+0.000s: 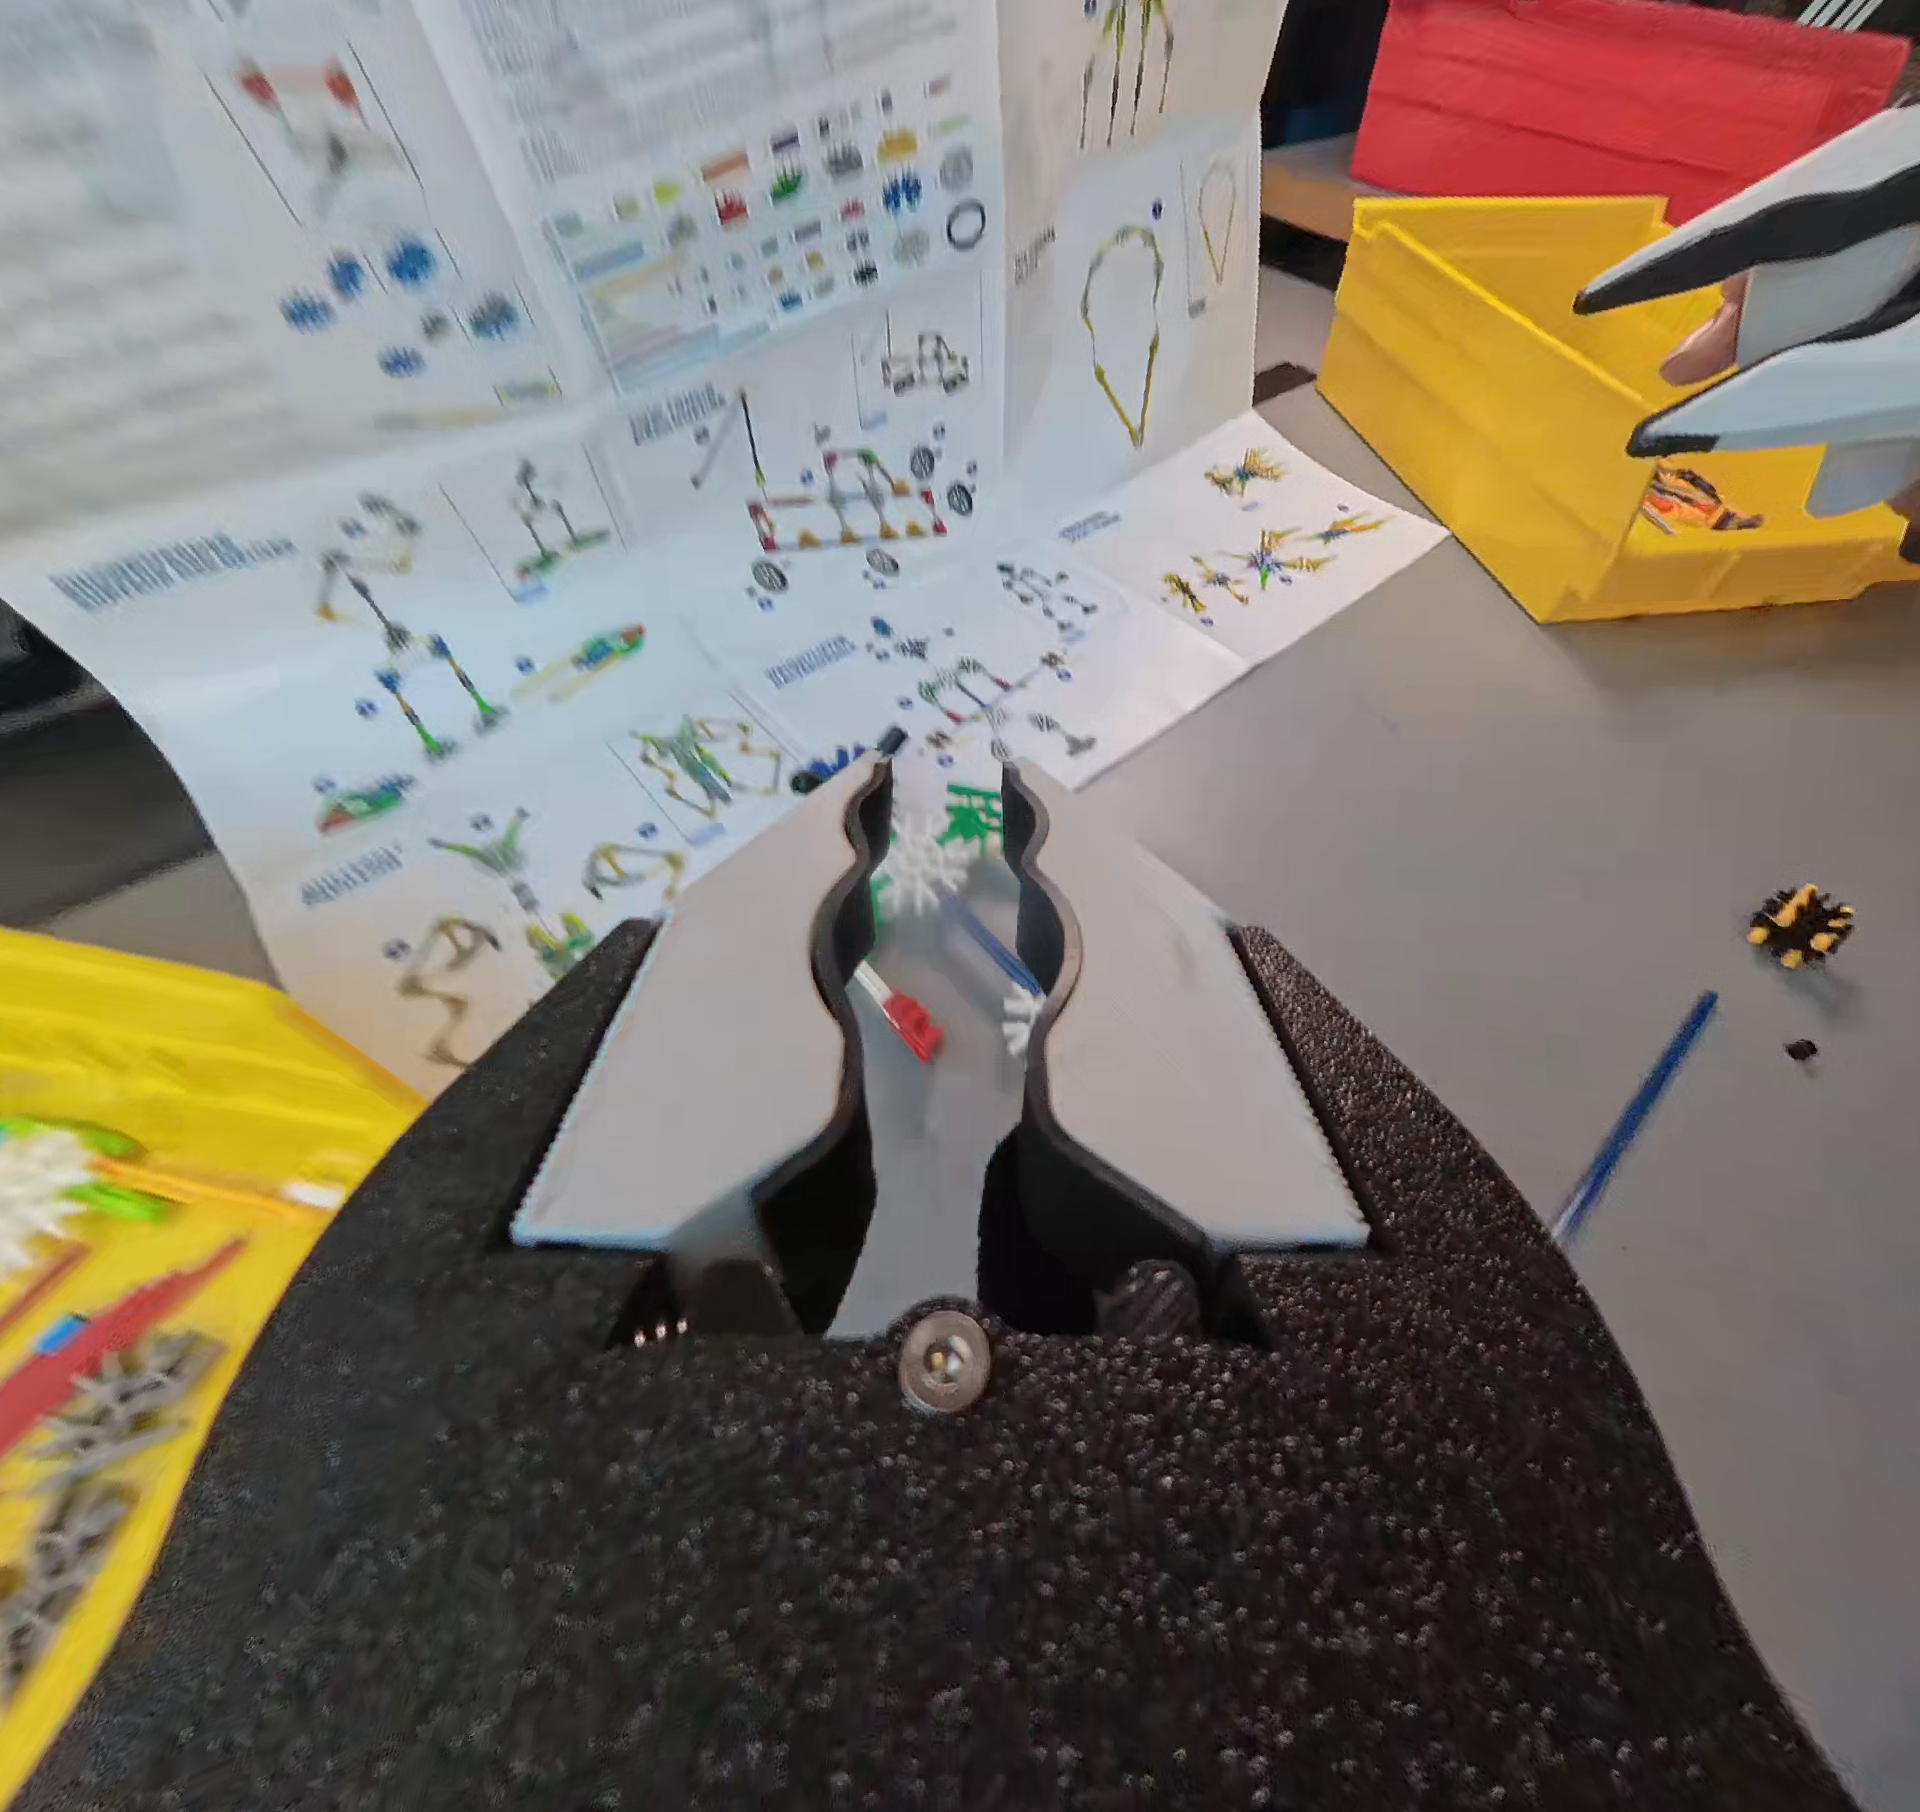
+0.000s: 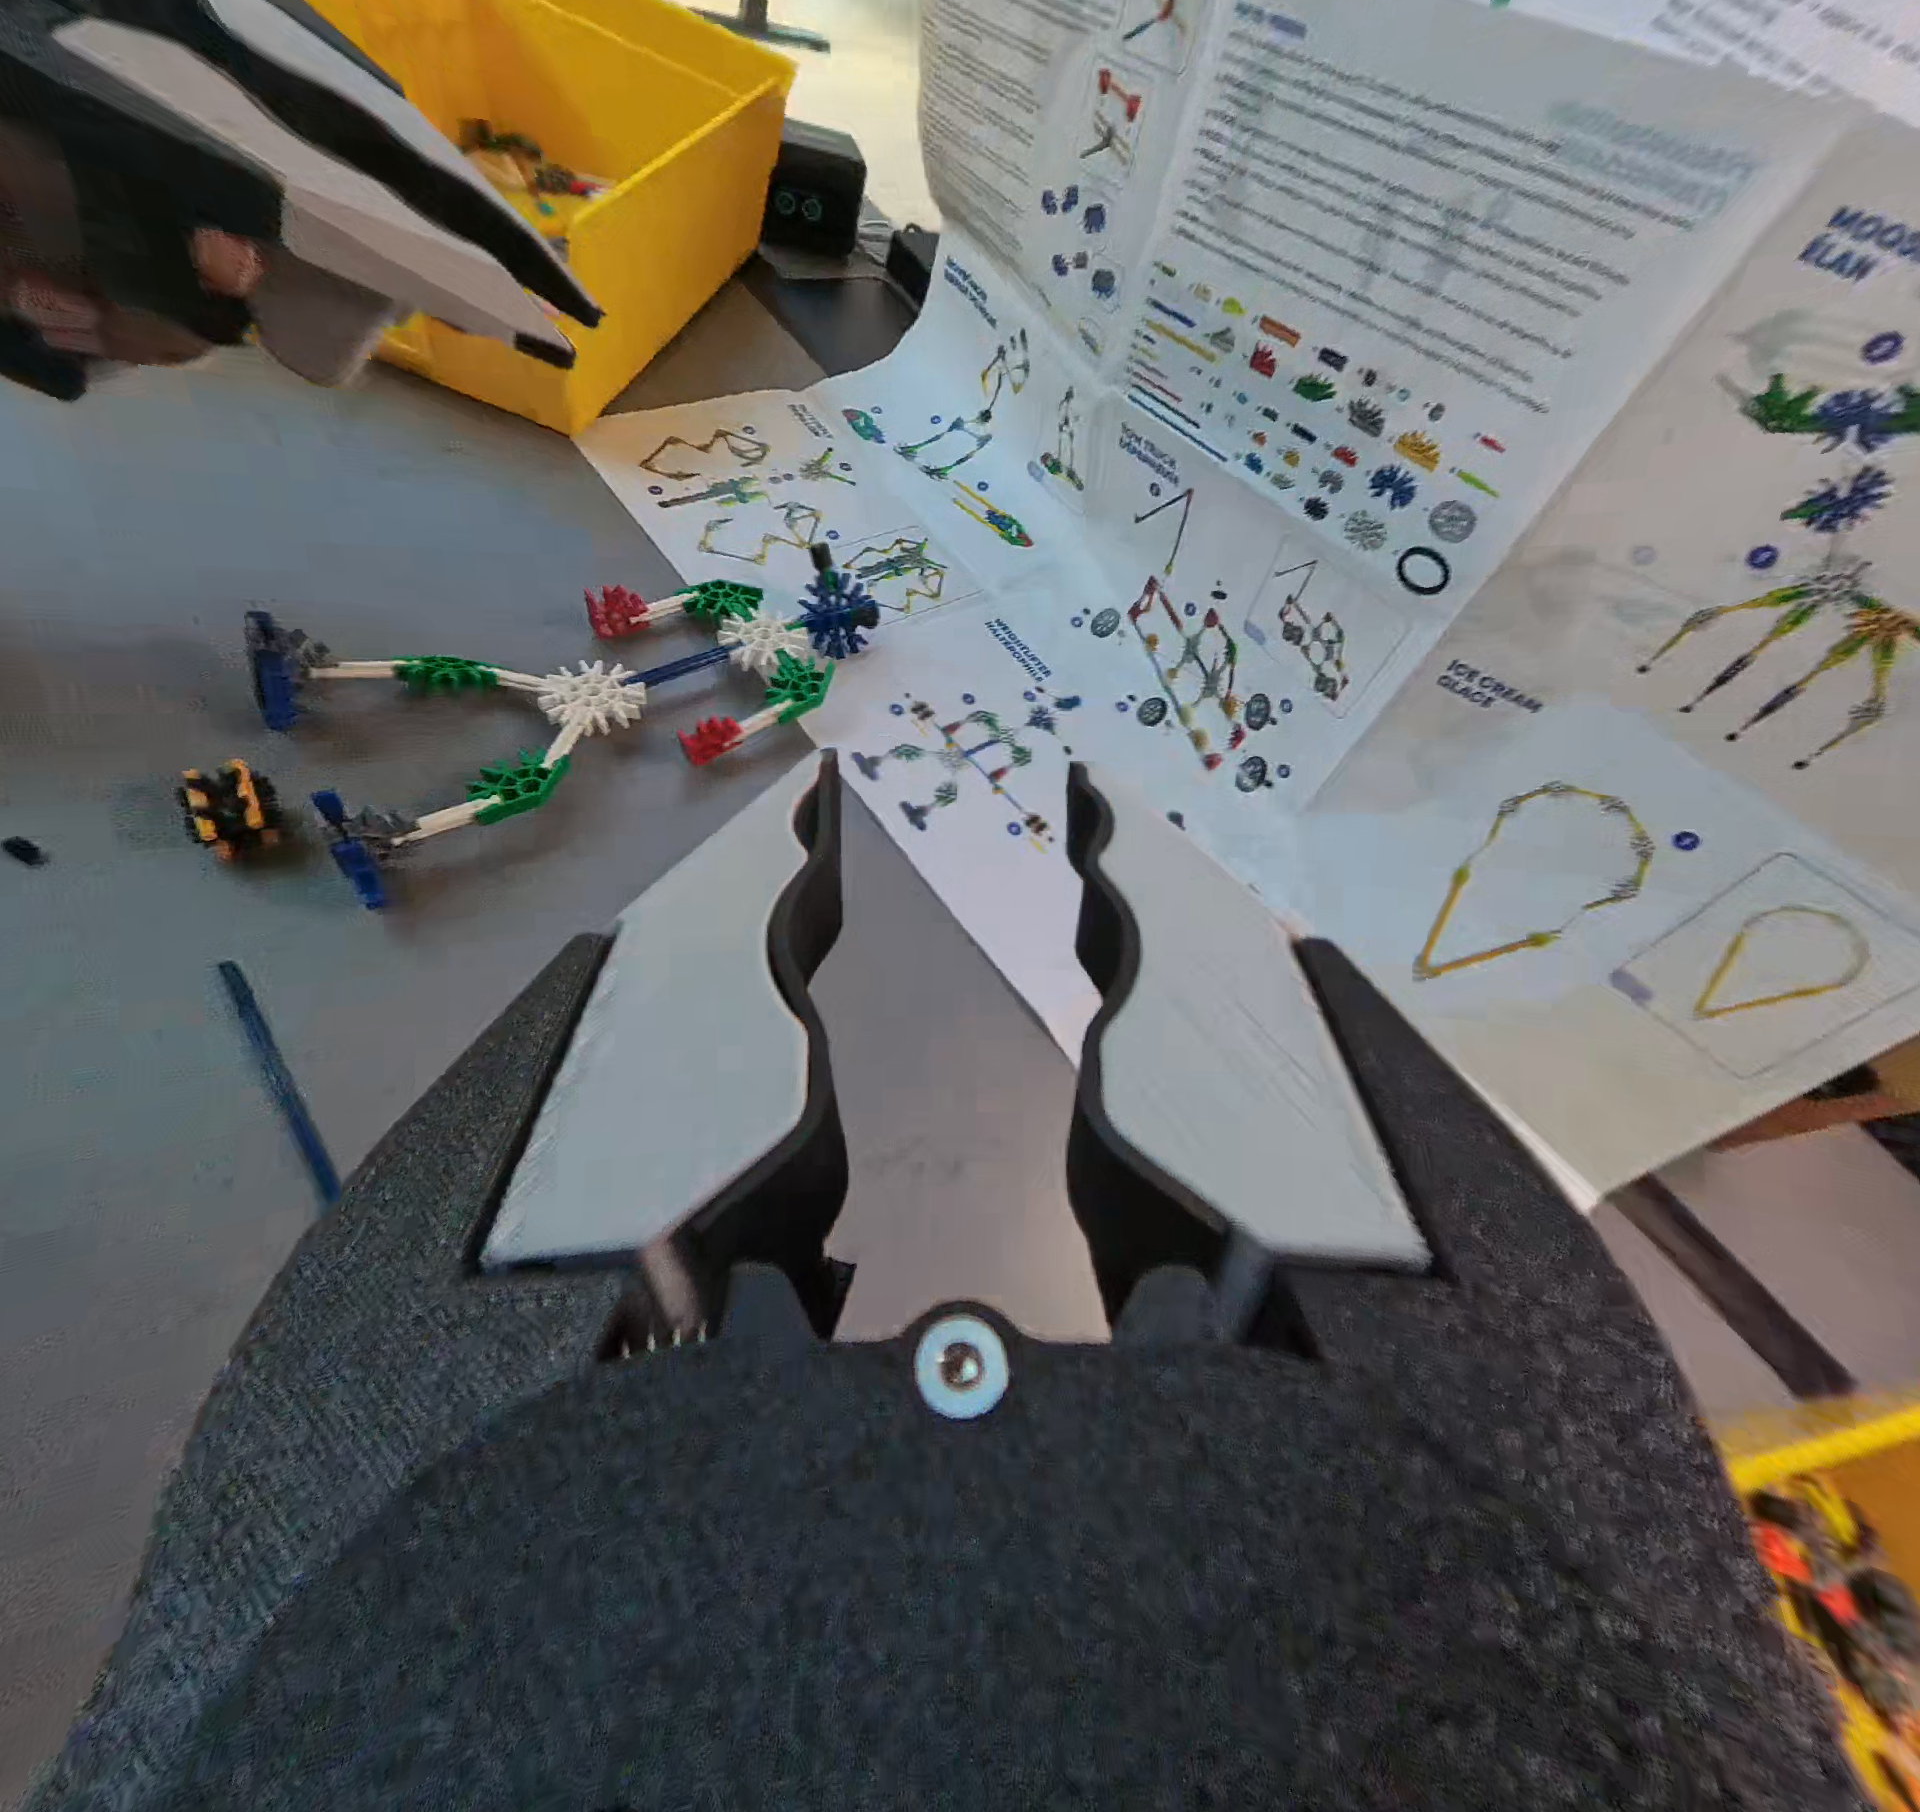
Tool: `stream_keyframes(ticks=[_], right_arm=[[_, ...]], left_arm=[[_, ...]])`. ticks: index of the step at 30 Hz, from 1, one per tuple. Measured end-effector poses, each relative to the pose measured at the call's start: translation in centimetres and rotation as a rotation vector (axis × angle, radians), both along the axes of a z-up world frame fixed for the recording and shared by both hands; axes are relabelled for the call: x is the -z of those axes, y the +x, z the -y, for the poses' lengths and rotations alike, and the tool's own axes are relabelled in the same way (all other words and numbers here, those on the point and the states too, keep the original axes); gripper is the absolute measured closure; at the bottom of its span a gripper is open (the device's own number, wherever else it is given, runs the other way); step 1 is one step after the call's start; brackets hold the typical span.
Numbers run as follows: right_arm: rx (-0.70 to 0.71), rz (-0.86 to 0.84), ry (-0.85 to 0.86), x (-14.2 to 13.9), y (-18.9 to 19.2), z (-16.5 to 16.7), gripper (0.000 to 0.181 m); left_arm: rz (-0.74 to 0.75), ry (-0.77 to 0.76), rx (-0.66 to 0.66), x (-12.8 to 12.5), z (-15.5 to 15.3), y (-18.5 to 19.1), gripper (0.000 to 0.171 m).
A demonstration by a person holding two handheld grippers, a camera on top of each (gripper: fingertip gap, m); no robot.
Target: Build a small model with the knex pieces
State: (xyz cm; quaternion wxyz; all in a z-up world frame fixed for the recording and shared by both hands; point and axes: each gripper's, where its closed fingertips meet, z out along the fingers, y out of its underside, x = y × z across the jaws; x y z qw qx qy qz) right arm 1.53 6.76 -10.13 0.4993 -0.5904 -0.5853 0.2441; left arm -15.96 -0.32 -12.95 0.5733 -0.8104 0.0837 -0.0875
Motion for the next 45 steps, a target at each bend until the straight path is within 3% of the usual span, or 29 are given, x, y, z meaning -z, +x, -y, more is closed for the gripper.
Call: stream_keyframes(ticks=[3, 5, 7, 10, 13, 15, 21, 27, 30, 32, 35, 37, 39, 41, 45], right_arm=[[-0.009, -0.036, -0.119, 3.9, -1.4, 2.5, 0.138], [-0.032, -0.045, -0.143, 5.3, -2.1, 3.4, 0.137], [-0.046, 0.002, -0.094, 6.4, -2.1, 3.2, 0.134], [-0.063, -0.027, -0.080, 6.1, -1.7, 3.0, 0.135], [-0.084, -0.046, -0.118, 6.2, -1.2, 2.9, 0.137], [-0.090, -0.049, -0.115, 6.2, -0.7, 2.6, 0.139], [-0.307, 0.047, -0.152, 7.5, -0.4, 6.8, 0.146], [-0.479, 0.181, -0.100, 10.2, -1.5, 12.1, 0.146], [-0.499, 0.235, -0.074, 11.3, -1.5, 12.9, 0.146], [-0.495, 0.263, -0.061, 11.5, -1.1, 12.6, 0.145], [-0.435, 0.248, -0.023, 9.0, 0.4, 10.9, 0.143], [-0.399, 0.205, -0.012, 6.5, 2.3, 10.2, 0.142], [-0.380, 0.206, -0.022, 5.5, 5.4, 9.9, 0.142], [-0.352, 0.260, -0.069, 6.3, 8.9, 9.6, 0.139], [-0.273, 0.356, -0.188, 10.4, 14.0, 9.5, 0.133]], left_arm=[[-0.037, -0.131, 0.006, 5.1, 1.2, 1.2, 0.144], [-0.201, -0.204, -0.046, 8.0, 1.2, -0.8, 0.140], [-0.184, -0.268, -0.065, 10.2, 0.8, -1.8, 0.135], [-0.035, -0.324, -0.042, 11.6, -0.2, -1.3, 0.132], [-0.069, -0.390, -0.033, 12.7, -0.7, -1.1, 0.144], [-0.095, -0.379, -0.085, 12.5, -1.2, -1.2, 0.158], [-0.049, -0.376, -0.131, 12.4, -1.8, 1.2, 0.161], [-0.007, -0.369, -0.153, 12.2, -3.3, 2.2, 0.161], [0.095, -0.347, -0.119, 11.3, -3.9, 3.9, 0.159], [0.123, -0.285, -0.069, 9.4, -3.8, 4.7, 0.146], [0.051, -0.111, 0.119, 4.0, -1.0, 6.1, 0.144], [-0.089, -0.089, 0.239, 2.9, 2.8, 6.8, 0.143], [-0.199, -0.157, 0.309, 4.4, 7.0, 6.9, 0.138], [-0.251, -0.213, 0.333, 6.7, 10.5, 6.6, 0.138], [-0.266, -0.252, 0.292, 9.9, 12.9, 6.2, 0.137]])
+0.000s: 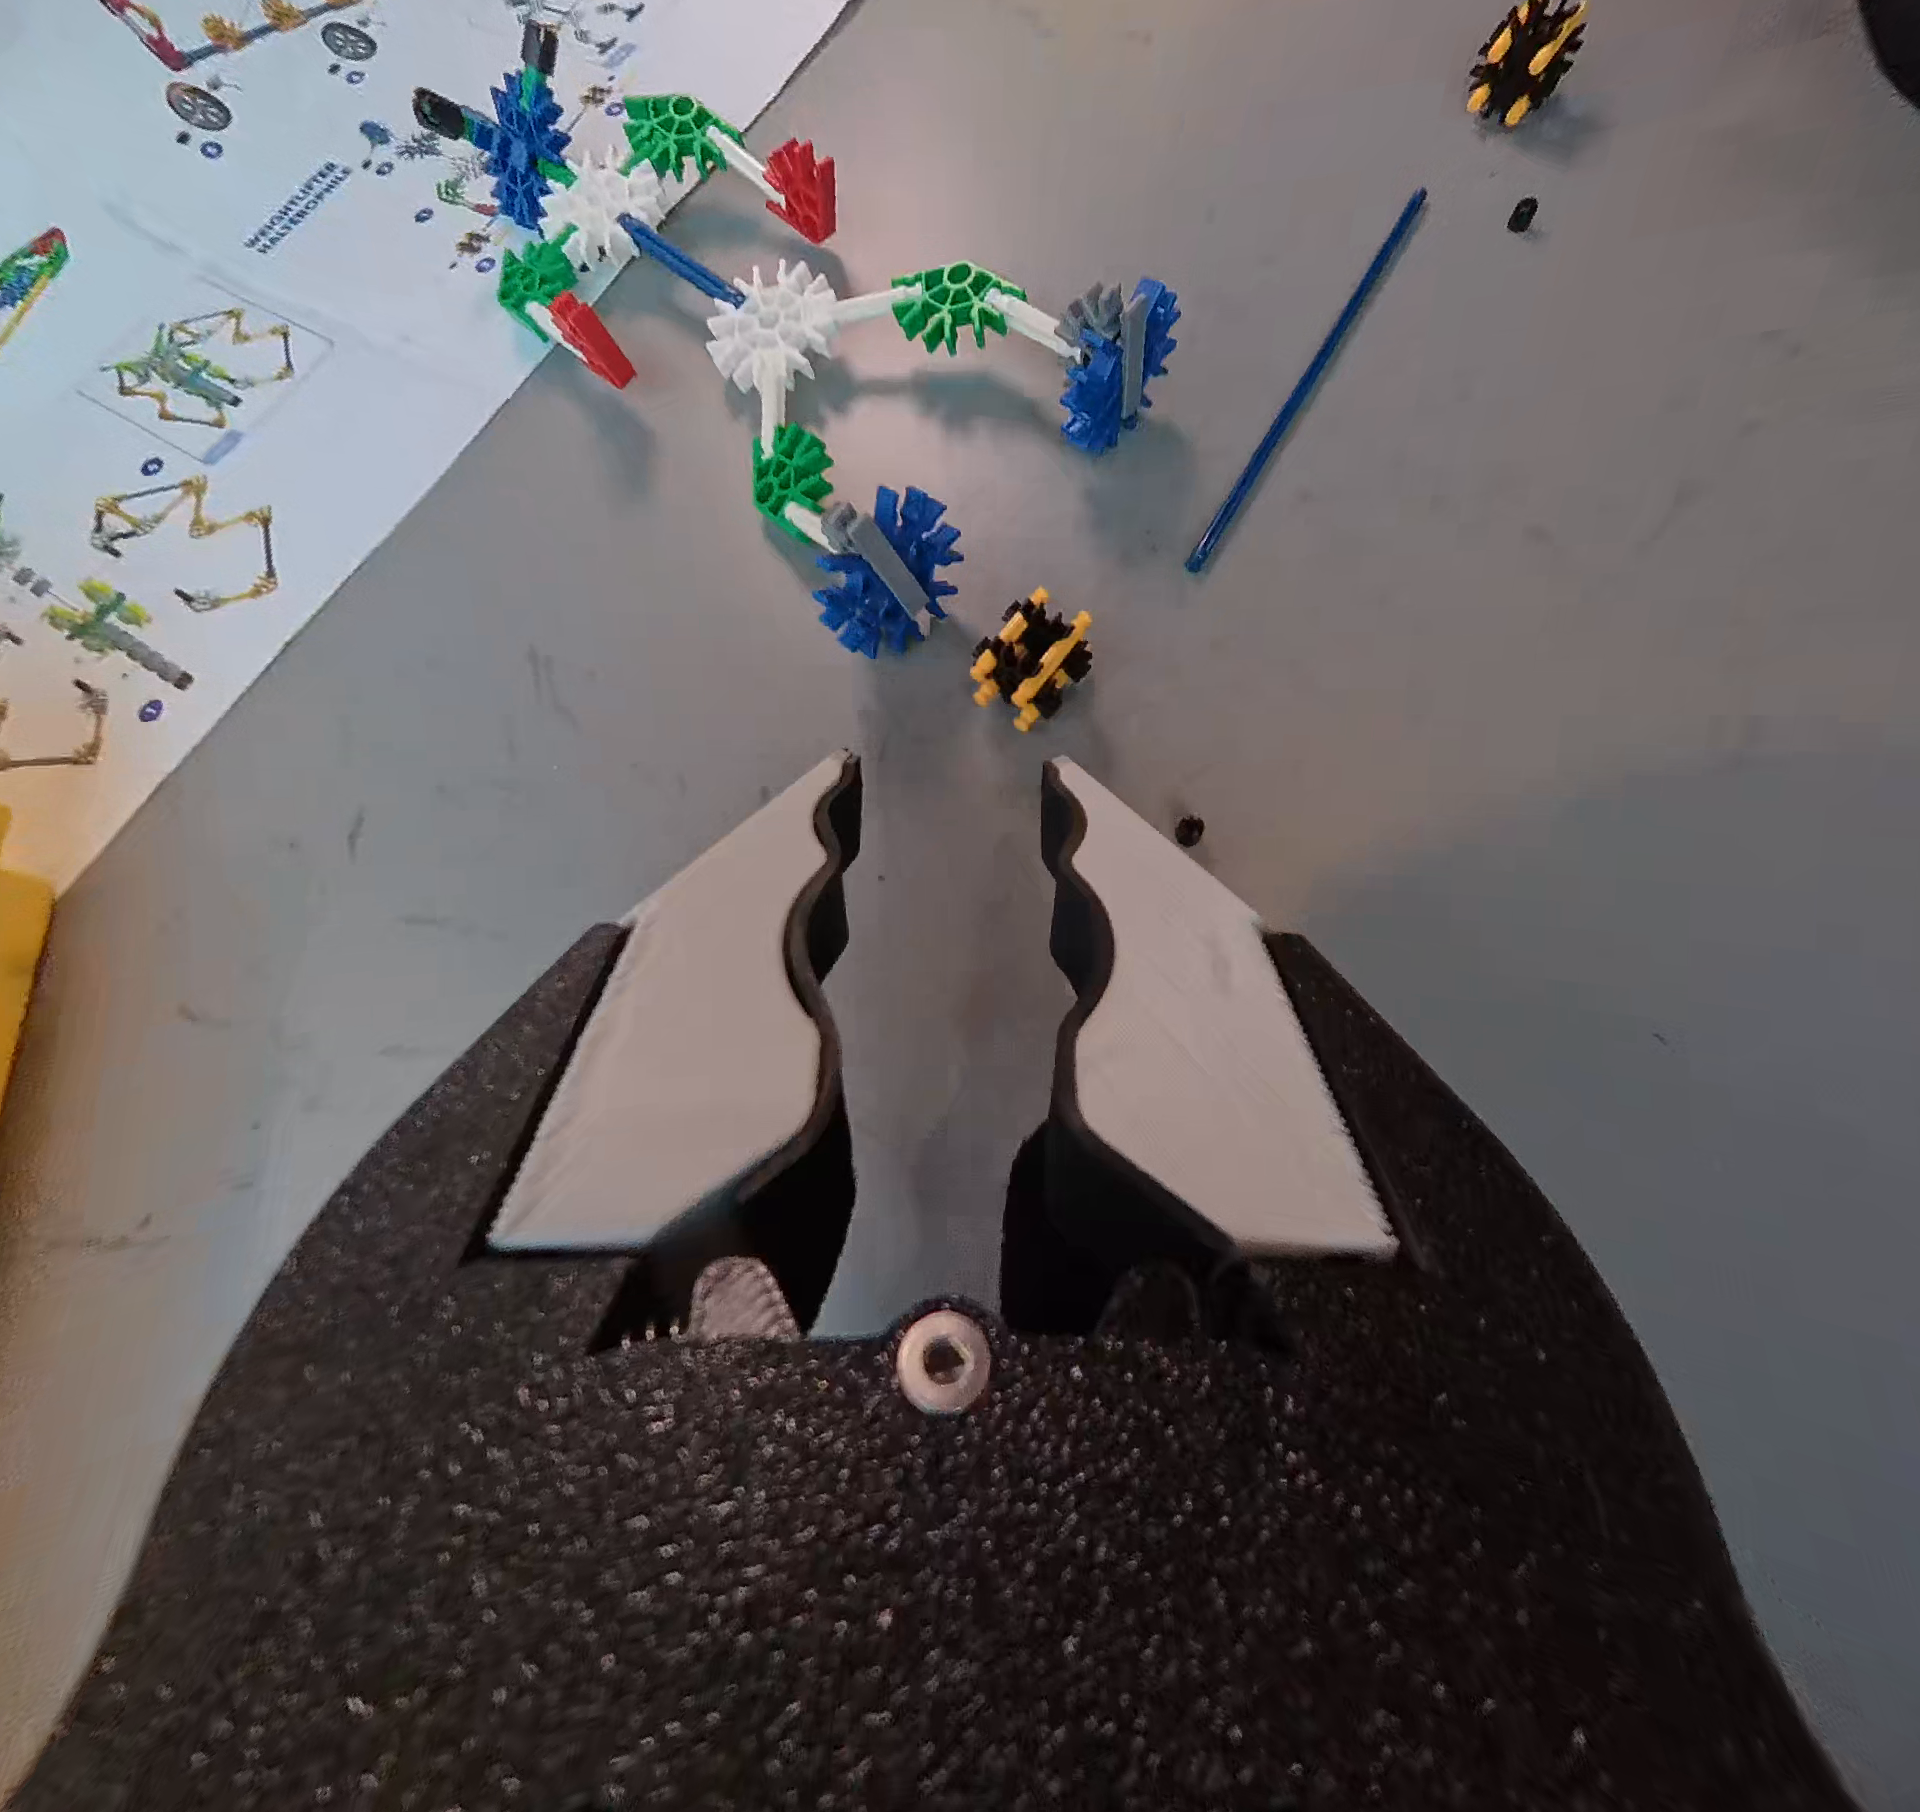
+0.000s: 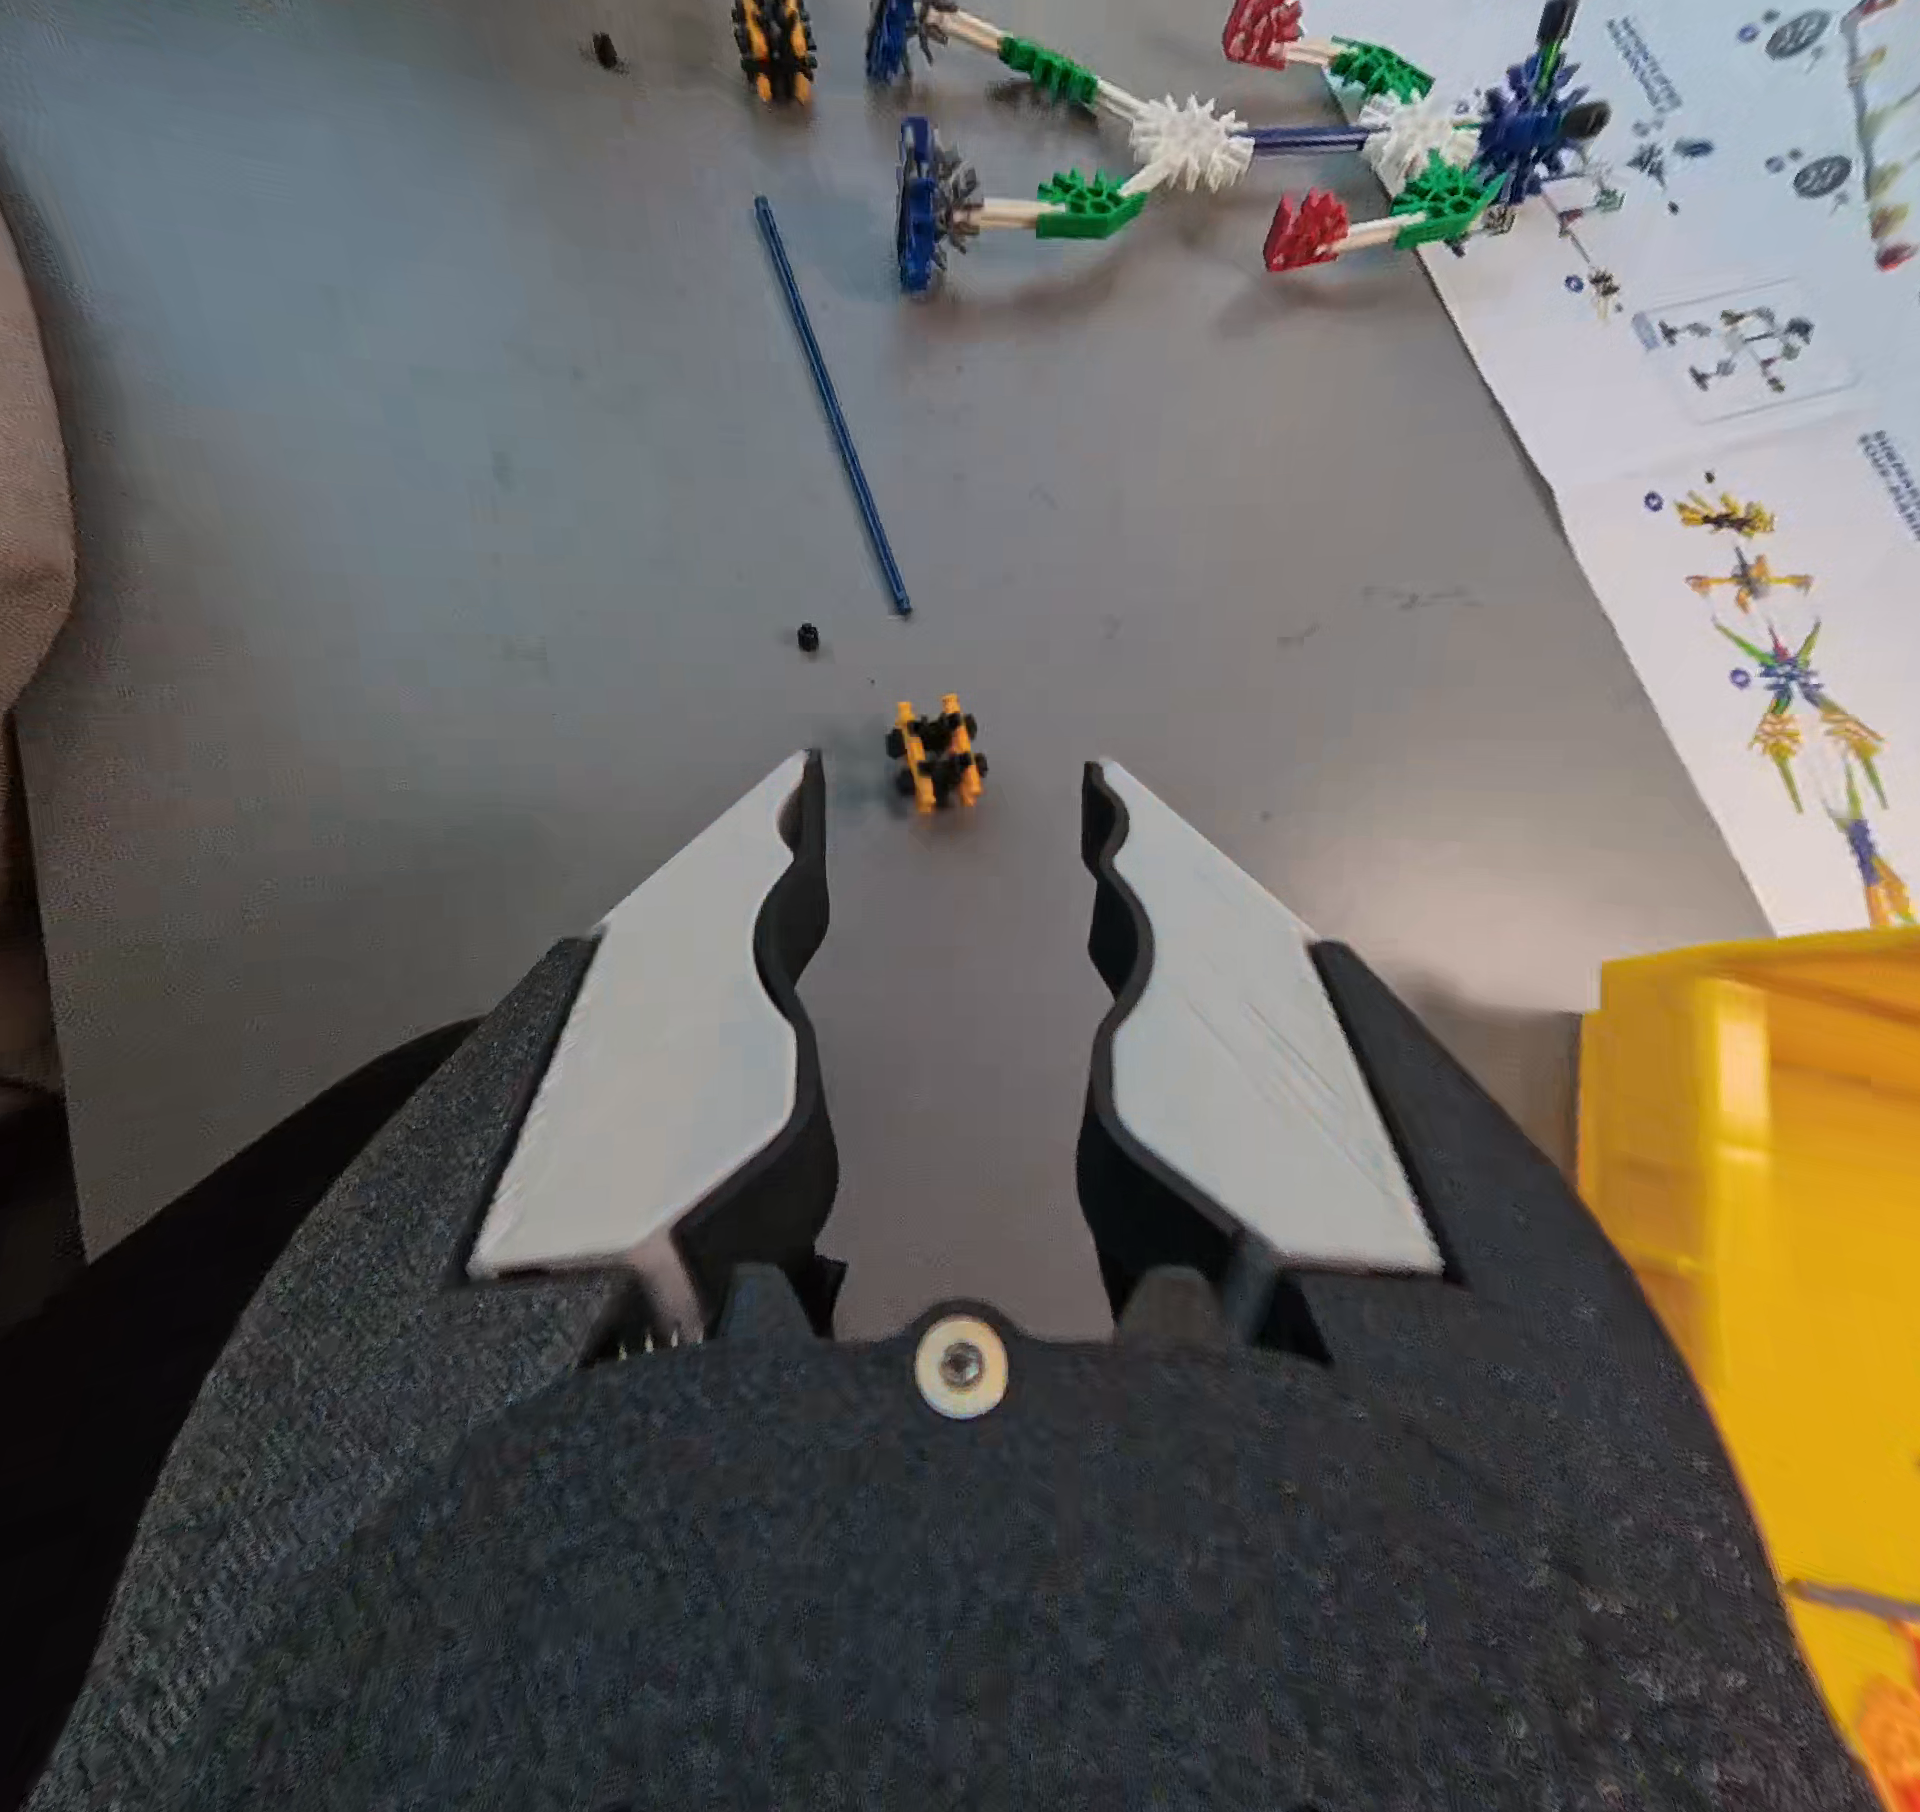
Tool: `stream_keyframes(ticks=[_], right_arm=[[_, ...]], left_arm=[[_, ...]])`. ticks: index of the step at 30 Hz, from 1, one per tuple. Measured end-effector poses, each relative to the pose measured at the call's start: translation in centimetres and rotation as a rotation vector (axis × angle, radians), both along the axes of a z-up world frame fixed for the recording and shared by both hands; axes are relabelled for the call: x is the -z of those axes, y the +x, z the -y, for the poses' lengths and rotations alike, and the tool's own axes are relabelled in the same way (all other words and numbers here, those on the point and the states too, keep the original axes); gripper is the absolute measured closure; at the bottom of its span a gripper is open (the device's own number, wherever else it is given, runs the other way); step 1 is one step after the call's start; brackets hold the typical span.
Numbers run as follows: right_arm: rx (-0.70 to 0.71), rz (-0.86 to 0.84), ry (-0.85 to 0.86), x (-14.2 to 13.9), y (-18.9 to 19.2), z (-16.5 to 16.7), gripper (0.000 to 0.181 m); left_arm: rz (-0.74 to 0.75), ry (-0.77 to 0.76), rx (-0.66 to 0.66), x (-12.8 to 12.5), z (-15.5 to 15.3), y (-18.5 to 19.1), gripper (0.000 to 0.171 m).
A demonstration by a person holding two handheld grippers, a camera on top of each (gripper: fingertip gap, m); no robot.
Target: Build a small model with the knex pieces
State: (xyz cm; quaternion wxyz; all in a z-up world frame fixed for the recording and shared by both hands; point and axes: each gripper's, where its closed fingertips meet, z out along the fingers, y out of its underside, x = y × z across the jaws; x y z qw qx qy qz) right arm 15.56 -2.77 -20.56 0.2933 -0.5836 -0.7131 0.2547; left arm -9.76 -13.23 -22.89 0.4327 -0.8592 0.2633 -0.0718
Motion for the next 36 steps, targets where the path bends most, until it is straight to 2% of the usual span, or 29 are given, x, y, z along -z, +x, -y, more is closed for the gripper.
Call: stream_keyframes(ticks=[3, 5, 7, 10, 15, 18, 22, 24, 26, 28, 32, 36], right_arm=[[0.030, 0.063, -0.001, 2.5, 1.5, 0.8, 0.132], [0.043, 0.095, 0.033, 3.0, 1.8, 1.4, 0.132], [0.072, 0.080, 0.053, 2.7, 1.5, 2.4, 0.133], [0.121, 0.050, 0.087, 2.5, 1.2, 3.8, 0.134], [0.214, -0.059, 0.101, 1.2, 0.3, 5.5, 0.136], [0.280, -0.191, 0.057, -0.8, -2.0, 7.3, 0.137], [0.384, -0.396, -0.087, -3.1, -6.4, 10.1, 0.134], [0.391, -0.430, -0.154, -3.1, -8.2, 11.4, 0.131], [0.392, -0.433, -0.141, -3.1, -9.4, 11.9, 0.130], [0.379, -0.455, -0.121, -3.7, -10.4, 12.4, 0.136], [0.370, -0.457, -0.096, -3.4, -12.2, 12.5, 0.158], [0.360, -0.440, -0.066, -2.9, -13.0, 12.3, 0.168]], left_arm=[[-0.005, -0.008, 0.037, 0.7, -0.8, 1.5, 0.134], [-0.037, -0.023, 0.084, 1.1, -1.4, 2.5, 0.133], [-0.056, -0.049, 0.106, 1.8, -1.8, 3.1, 0.135], [-0.126, -0.044, 0.099, 2.6, -2.0, 3.1, 0.149], [-0.118, -0.031, 0.059, 2.5, -1.6, 3.1, 0.149], [-0.158, 0.007, 0.035, 2.0, -1.4, 3.0, 0.149], [-0.255, 0.088, -0.015, 0.7, -1.5, 3.2, 0.149], [-0.319, 0.116, -0.033, -0.1, -1.5, 3.6, 0.149], [-0.368, 0.125, -0.056, -0.5, -1.4, 4.0, 0.149], [-0.381, 0.129, -0.063, -0.9, -1.2, 4.9, 0.149], [-0.296, 0.112, -0.069, -1.6, -0.8, 7.6, 0.149], [-0.322, 0.137, -0.092, -2.5, -1.0, 8.6, 0.149]])
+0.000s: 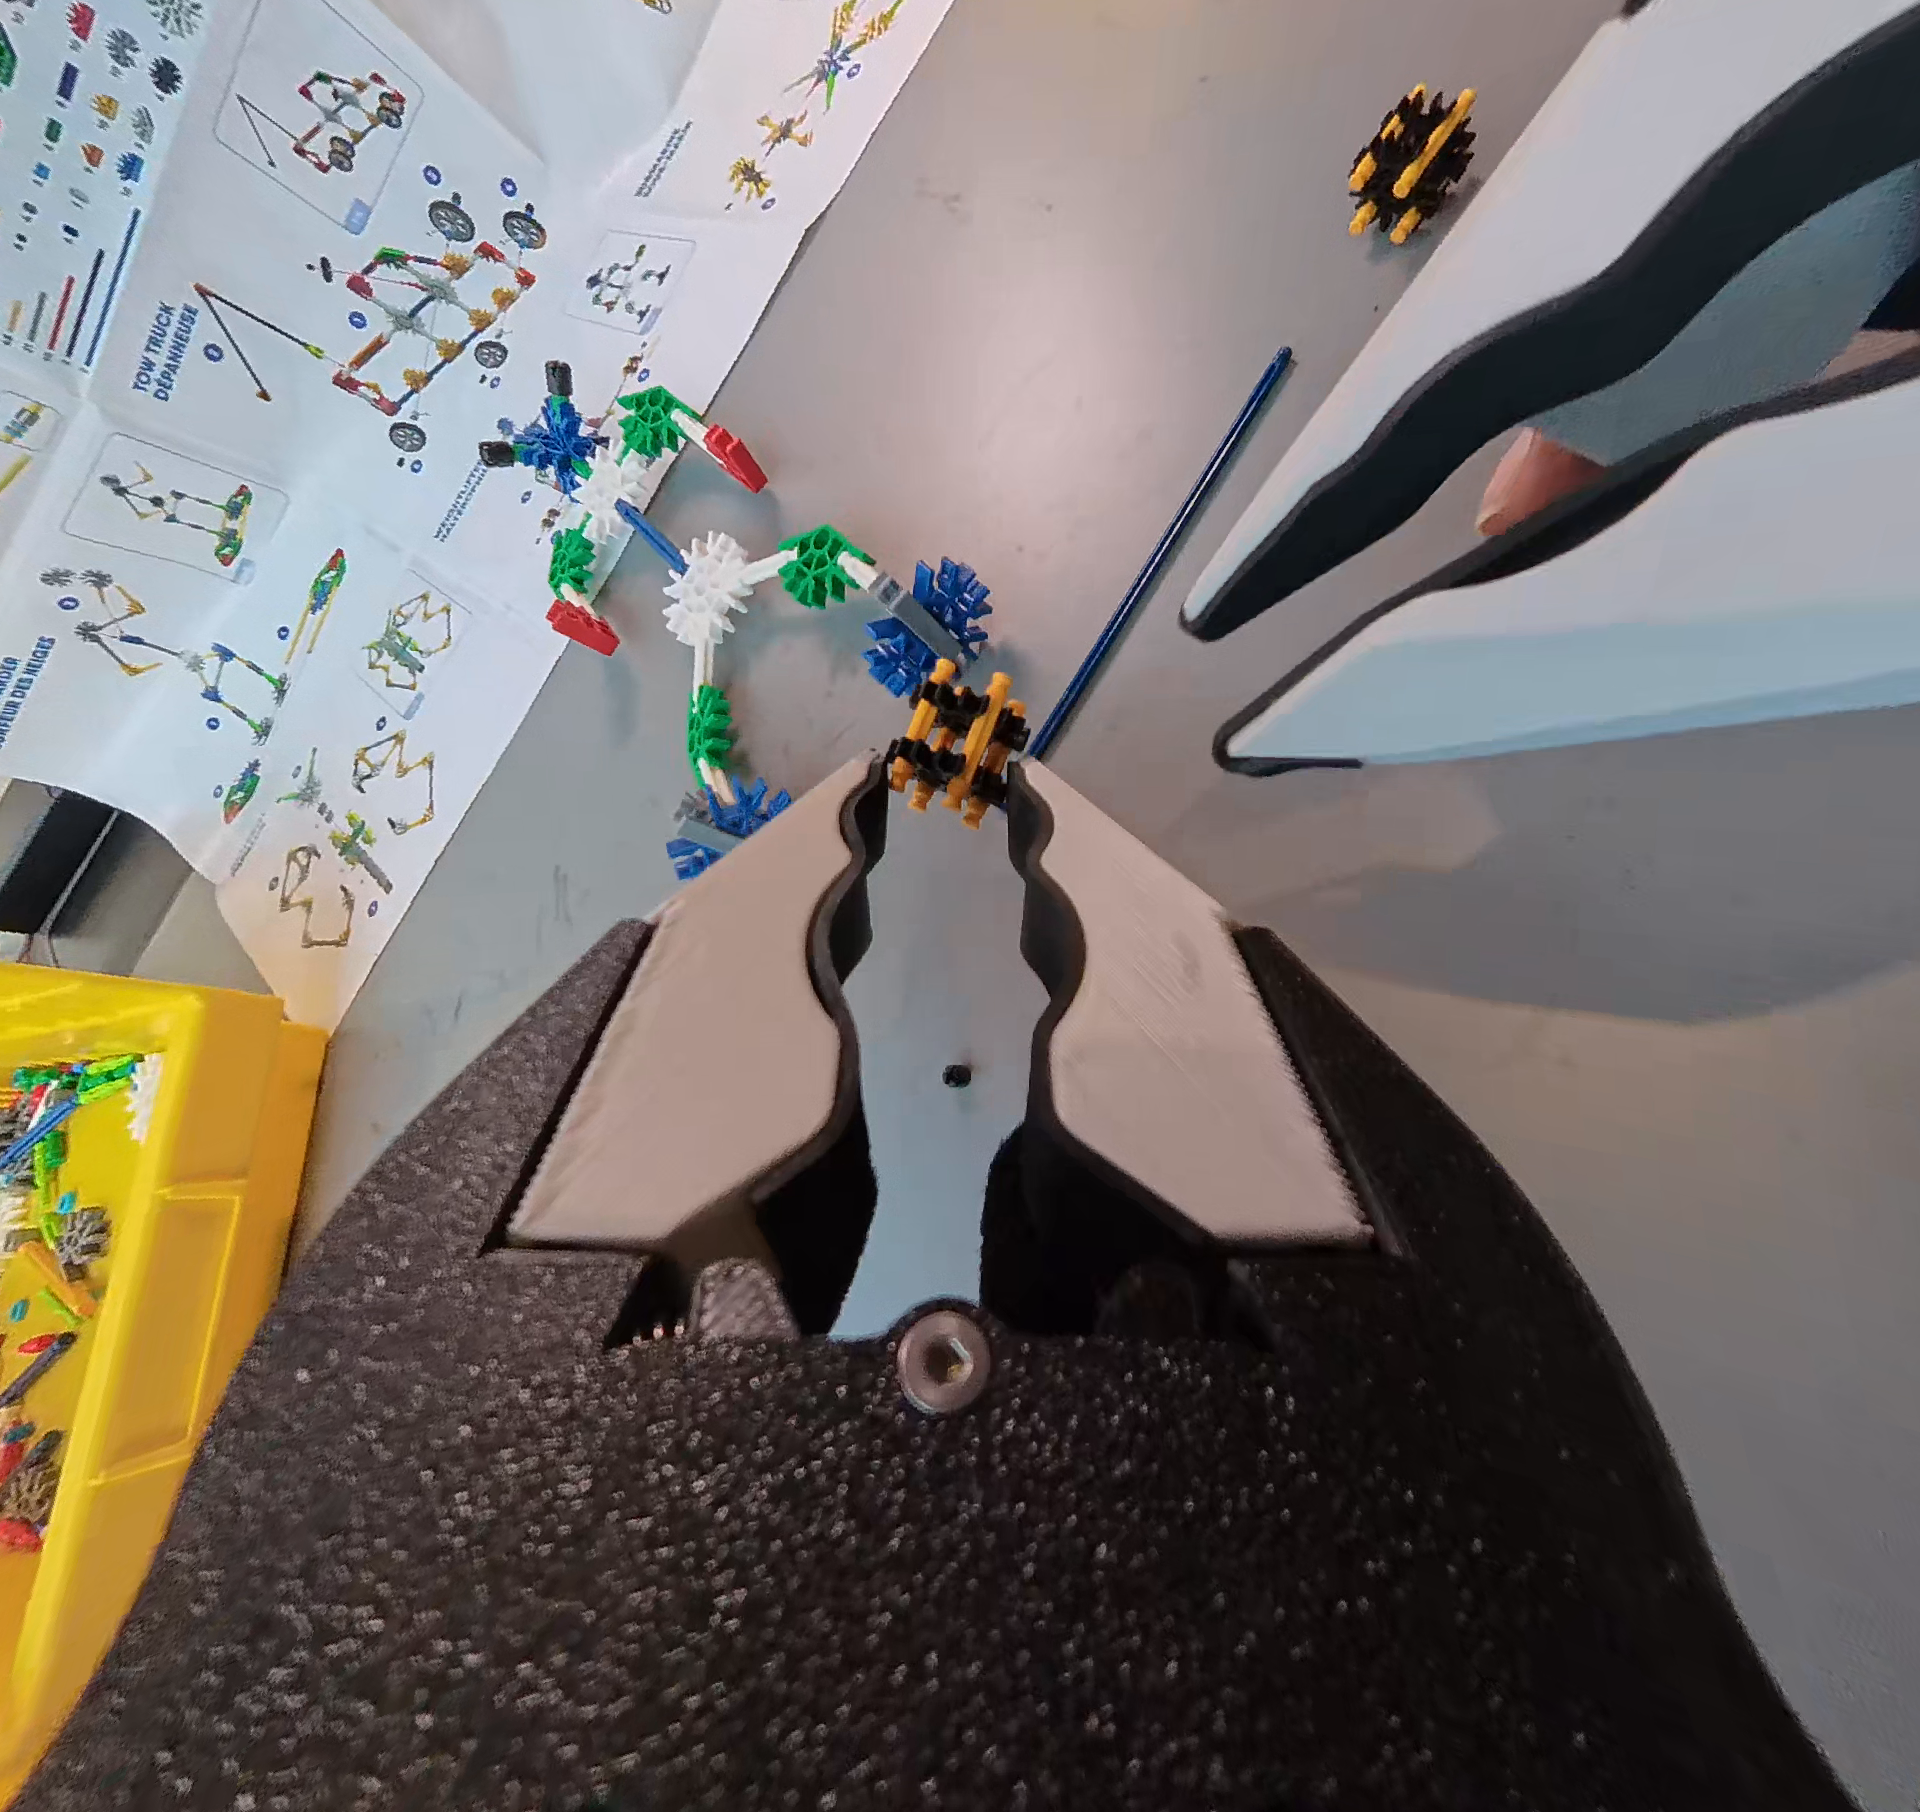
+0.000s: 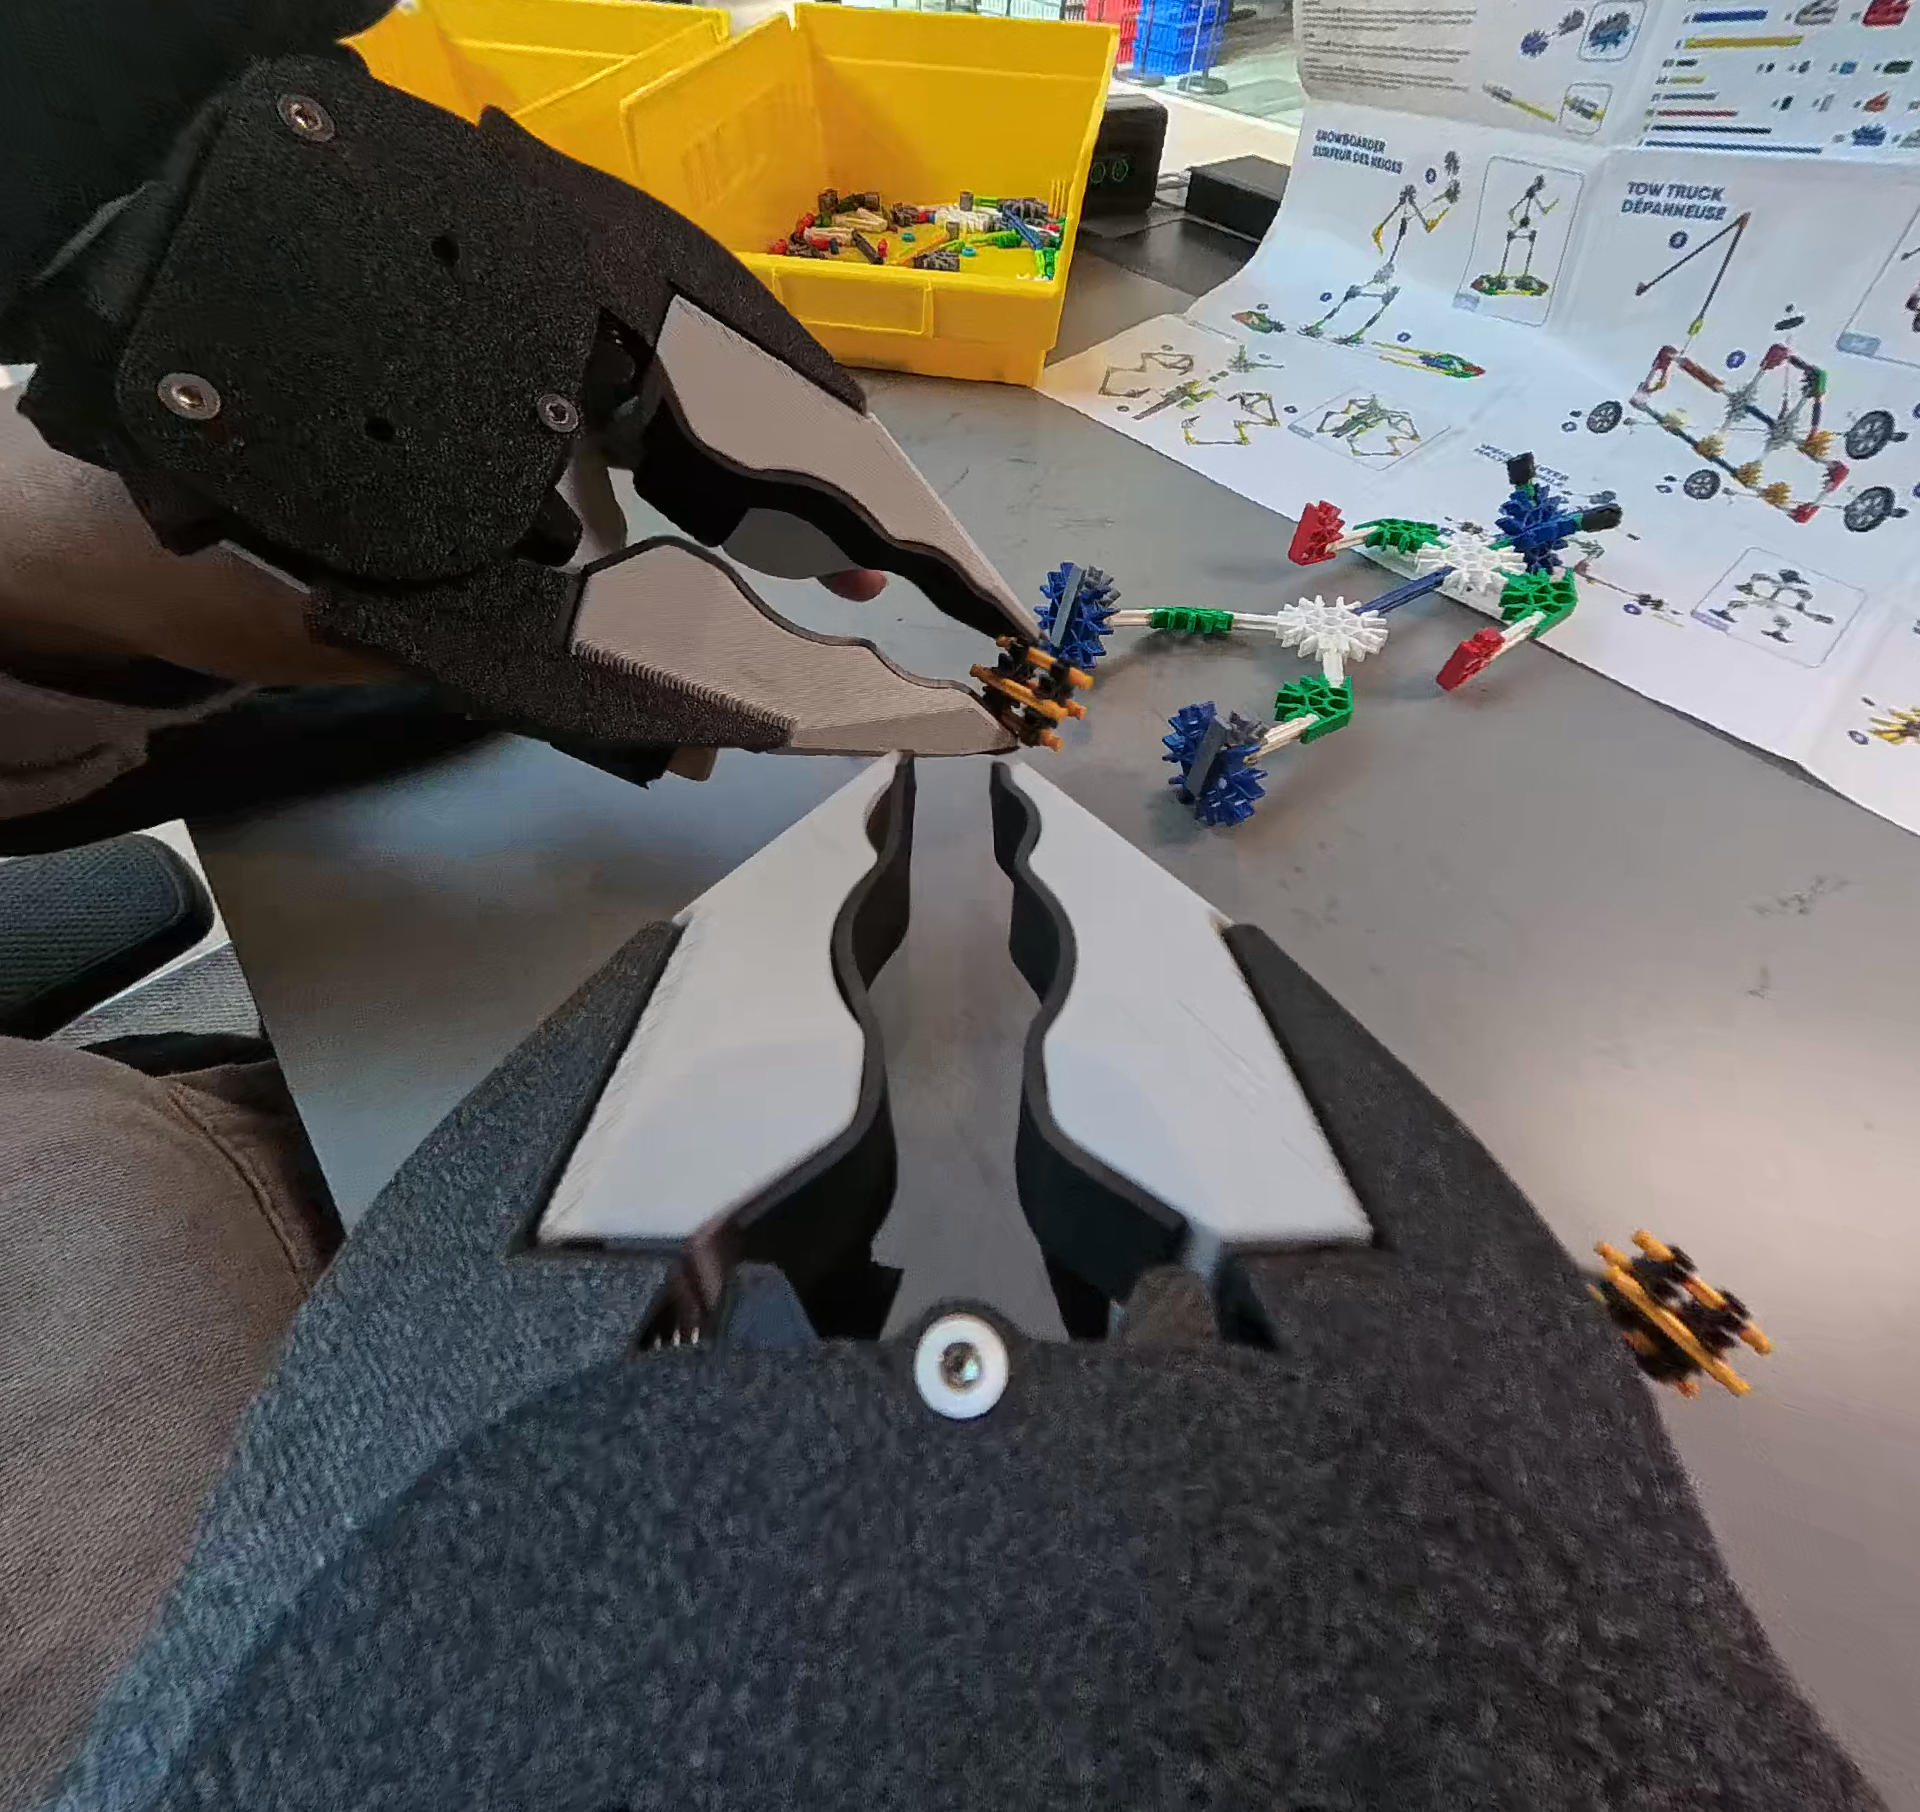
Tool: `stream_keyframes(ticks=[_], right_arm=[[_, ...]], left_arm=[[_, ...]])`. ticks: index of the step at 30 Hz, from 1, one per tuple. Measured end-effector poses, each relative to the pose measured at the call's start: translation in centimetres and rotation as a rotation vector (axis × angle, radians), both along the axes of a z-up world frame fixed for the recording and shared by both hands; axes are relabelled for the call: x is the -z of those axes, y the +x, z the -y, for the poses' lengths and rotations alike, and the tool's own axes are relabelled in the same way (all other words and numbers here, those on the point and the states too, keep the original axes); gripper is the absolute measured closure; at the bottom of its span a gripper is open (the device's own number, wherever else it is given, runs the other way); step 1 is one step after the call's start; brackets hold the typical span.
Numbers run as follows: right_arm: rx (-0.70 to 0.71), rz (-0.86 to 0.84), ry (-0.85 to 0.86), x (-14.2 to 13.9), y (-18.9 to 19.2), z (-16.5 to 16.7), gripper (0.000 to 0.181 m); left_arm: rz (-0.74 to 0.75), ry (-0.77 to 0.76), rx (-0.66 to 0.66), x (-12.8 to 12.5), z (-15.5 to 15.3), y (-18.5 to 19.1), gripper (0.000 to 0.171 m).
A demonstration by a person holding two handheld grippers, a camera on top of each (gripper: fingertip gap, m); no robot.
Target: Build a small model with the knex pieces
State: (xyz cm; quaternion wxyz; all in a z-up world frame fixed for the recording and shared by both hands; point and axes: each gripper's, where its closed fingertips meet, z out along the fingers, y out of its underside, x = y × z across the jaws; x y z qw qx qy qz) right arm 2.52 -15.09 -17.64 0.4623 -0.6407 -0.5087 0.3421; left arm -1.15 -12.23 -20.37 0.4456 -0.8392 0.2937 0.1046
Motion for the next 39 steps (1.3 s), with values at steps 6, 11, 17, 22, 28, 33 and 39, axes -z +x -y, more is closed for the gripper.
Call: stream_keyframes(ticks=[6, 11, 17, 22, 28, 33, 39], right_arm=[[0.011, 0.003, 0.004, 0.3, -0.2, -0.2, 0.173], [0.020, 0.005, -0.009, 0.7, -0.1, -0.5, 0.174], [0.028, -0.017, -0.009, 0.3, 0.2, -0.7, 0.174], [0.045, -0.087, 0.018, -1.3, 0.8, -1.0, 0.175], [0.069, -0.134, 0.046, -2.6, 1.6, -1.2, 0.176], [0.076, -0.148, 0.046, -2.9, 1.8, -1.4, 0.176], [0.062, -0.195, 0.033, -3.8, 1.5, -0.8, 0.176]], left_arm=[[-0.042, 0.003, -0.025, -0.1, -0.3, 0.3, 0.149], [-0.042, 0.006, -0.032, -0.3, -0.3, 0.7, 0.149], [0.080, -0.036, -0.014, 0.1, -0.3, 1.6, 0.149], [0.482, -0.107, 0.024, -0.7, -0.1, 3.7, 0.149], [1.021, -0.119, 0.025, -3.4, -0.4, 4.0, 0.149], [1.335, -0.138, 0.070, -5.2, -0.2, 4.1, 0.149], [1.794, -0.195, 0.162, -7.3, 0.3, 3.8, 0.149]])
